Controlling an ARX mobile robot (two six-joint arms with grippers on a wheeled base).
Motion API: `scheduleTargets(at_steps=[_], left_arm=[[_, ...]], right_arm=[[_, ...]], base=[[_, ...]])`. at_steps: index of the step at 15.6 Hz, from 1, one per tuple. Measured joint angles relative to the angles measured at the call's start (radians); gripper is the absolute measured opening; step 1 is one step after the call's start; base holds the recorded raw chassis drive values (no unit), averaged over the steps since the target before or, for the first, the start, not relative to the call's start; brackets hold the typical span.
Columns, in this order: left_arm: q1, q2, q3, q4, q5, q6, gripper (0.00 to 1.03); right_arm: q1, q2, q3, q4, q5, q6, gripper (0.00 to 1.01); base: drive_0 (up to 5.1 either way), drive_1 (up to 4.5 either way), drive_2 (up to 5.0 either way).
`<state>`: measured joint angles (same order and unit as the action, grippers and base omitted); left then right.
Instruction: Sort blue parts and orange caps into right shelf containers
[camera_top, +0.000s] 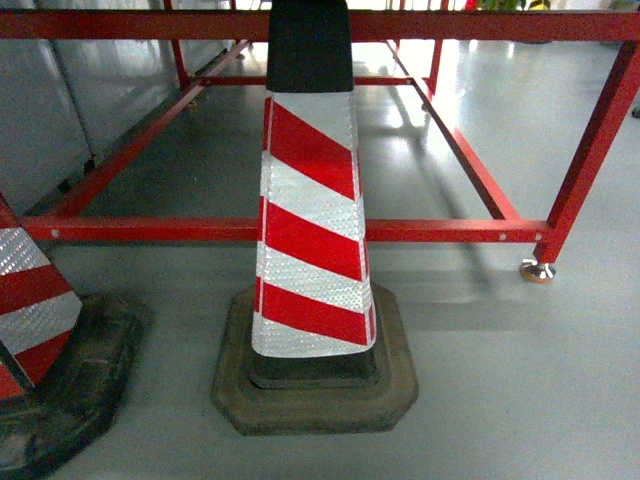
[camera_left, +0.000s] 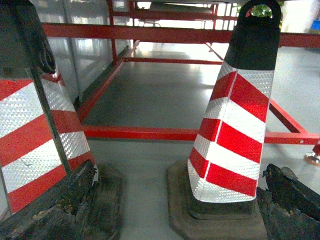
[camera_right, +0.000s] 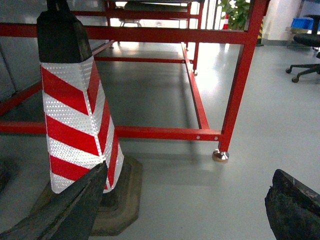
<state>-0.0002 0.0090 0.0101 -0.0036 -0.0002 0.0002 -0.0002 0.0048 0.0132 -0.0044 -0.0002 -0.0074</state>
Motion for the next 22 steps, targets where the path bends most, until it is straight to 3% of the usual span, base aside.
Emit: scheduleTargets(at_steps=[22], left_arm=[[0.000,0.000,0.000,0.000,0.000,0.000,0.98]], right_arm=[[0.000,0.000,0.000,0.000,0.000,0.000,0.98]], base=[[0.0,0.00,0.0]])
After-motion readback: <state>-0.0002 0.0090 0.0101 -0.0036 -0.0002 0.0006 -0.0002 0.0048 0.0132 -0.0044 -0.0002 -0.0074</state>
